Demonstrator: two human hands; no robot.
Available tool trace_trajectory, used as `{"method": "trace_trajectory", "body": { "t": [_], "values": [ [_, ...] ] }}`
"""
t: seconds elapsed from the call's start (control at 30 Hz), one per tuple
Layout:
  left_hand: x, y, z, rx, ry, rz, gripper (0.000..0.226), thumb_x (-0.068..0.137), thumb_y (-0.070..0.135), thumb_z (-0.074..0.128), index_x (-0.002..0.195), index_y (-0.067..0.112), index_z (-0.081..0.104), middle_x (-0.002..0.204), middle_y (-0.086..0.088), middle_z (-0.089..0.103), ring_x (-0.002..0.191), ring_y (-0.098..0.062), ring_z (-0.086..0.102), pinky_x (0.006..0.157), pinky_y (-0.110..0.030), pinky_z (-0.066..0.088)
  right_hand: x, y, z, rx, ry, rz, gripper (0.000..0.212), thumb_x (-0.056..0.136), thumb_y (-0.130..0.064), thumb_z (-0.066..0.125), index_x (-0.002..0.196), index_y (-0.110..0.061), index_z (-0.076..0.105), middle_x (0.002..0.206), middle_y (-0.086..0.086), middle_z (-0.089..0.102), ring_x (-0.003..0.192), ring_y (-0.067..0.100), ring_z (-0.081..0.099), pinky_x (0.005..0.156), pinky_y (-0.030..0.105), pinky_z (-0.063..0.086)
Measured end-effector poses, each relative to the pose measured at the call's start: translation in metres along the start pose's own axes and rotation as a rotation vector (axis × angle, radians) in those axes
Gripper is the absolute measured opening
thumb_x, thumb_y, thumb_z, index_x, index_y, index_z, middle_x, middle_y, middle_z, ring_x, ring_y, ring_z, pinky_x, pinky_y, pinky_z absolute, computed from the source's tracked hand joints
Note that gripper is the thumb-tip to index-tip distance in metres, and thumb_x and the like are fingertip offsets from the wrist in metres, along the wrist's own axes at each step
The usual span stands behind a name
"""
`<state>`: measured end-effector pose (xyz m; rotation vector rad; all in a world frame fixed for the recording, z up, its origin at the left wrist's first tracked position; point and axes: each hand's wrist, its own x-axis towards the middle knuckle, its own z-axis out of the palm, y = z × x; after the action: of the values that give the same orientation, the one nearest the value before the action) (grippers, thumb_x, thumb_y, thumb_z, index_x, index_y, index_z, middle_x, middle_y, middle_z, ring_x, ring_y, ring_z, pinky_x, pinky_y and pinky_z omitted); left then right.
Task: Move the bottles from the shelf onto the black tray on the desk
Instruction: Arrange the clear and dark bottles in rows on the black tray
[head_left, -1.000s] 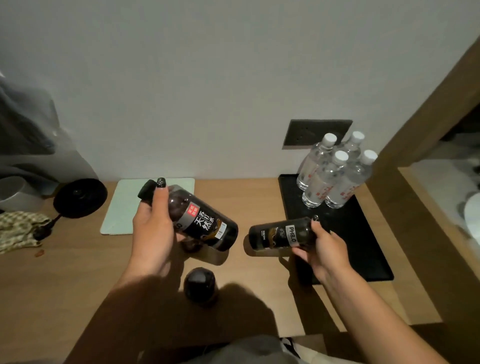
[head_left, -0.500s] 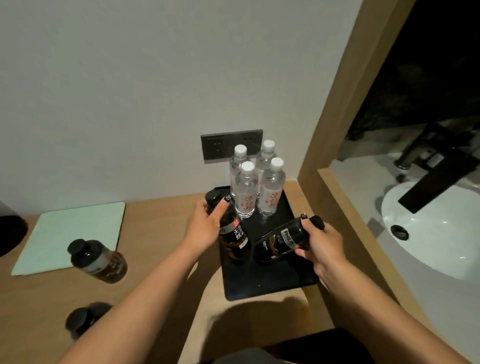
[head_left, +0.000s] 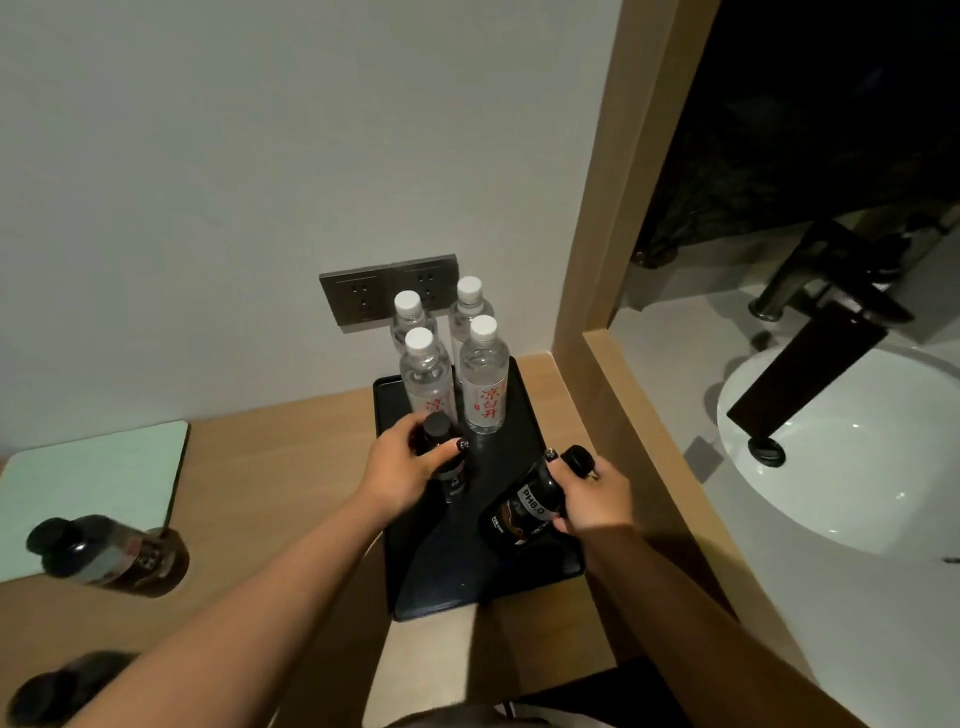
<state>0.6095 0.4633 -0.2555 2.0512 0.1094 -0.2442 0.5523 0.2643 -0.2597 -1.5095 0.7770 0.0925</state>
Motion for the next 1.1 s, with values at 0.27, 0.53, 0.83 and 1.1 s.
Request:
{"method": "trace_trajectory", "body": {
  "t": [0.27, 0.53, 0.83, 1.1],
  "values": [
    [-0.004, -0.025, 0.005, 0.121, 0.120, 0.094, 0.073, 0.065, 0.034, 0.085, 0.128, 0.026, 0.050, 0.124, 0.007, 0.057, 0.114, -0.008, 0.055, 0.100, -0.033, 0.046, 0.030, -0.029, 0.023, -0.189, -0.009, -0.263, 0.017, 0.084, -0.018, 0.069, 0.097, -0.025, 0.060, 0.095, -0.005, 0.061, 0.097, 0.016, 0.057, 0.087, 0.031, 0.046],
    [0.007, -0.022, 0.008, 0.190, 0.126, 0.170, 0.060, 0.074, 0.012, 0.078, 0.128, 0.019, 0.052, 0.118, -0.002, 0.050, 0.107, -0.011, 0.048, 0.101, -0.024, 0.037, 0.054, -0.043, 0.043, -0.574, -0.155, -0.492, 0.035, 0.078, -0.023, 0.076, 0.111, -0.019, 0.065, 0.106, -0.002, 0.068, 0.099, 0.013, 0.059, 0.086, 0.020, 0.040],
    [0.012, -0.018, 0.005, 0.182, 0.059, 0.155, 0.060, 0.081, 0.017, 0.070, 0.133, 0.030, 0.044, 0.113, 0.001, 0.043, 0.097, -0.008, 0.046, 0.090, -0.021, 0.033, 0.075, -0.048, 0.057, -0.560, -0.131, -0.369, 0.043, 0.070, -0.027, 0.081, 0.106, -0.018, 0.059, 0.108, -0.002, 0.063, 0.098, 0.016, 0.059, 0.084, 0.025, 0.043],
    [0.013, -0.018, 0.004, 0.219, 0.069, 0.162, 0.060, 0.081, 0.019, 0.068, 0.134, 0.031, 0.042, 0.110, 0.000, 0.045, 0.096, -0.012, 0.049, 0.089, -0.027, 0.040, 0.072, -0.042, 0.065, -0.516, -0.127, -0.388, 0.038, 0.071, -0.024, 0.080, 0.101, -0.014, 0.058, 0.101, -0.001, 0.063, 0.097, 0.017, 0.059, 0.083, 0.026, 0.046]
  ]
}}
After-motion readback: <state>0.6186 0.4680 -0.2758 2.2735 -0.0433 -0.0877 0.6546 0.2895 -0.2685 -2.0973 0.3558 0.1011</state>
